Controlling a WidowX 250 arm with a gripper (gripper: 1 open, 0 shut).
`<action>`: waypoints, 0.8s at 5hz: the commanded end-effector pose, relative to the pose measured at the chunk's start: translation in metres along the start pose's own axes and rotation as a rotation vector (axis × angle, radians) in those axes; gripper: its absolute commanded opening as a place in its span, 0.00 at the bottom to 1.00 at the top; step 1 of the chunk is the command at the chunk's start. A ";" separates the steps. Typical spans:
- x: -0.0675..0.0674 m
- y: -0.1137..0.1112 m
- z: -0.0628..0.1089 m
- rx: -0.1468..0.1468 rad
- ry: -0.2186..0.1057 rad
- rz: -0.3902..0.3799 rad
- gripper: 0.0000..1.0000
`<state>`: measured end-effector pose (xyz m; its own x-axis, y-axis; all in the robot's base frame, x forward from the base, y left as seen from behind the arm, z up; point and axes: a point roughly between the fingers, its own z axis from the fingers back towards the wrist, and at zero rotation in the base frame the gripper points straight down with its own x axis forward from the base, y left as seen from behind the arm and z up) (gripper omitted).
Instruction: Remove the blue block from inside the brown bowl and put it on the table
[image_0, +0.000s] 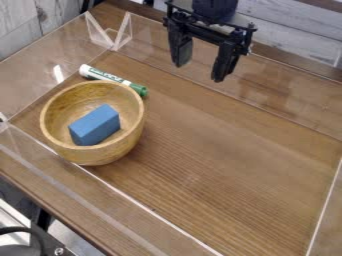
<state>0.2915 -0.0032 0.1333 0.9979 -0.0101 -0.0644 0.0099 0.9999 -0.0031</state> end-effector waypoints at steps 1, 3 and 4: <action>-0.007 0.008 -0.003 0.002 0.010 0.000 1.00; -0.038 0.053 0.006 0.011 -0.010 -0.003 1.00; -0.052 0.080 0.008 0.018 -0.031 0.006 1.00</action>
<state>0.2385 0.0774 0.1308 0.9962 0.0064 -0.0867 -0.0068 1.0000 -0.0044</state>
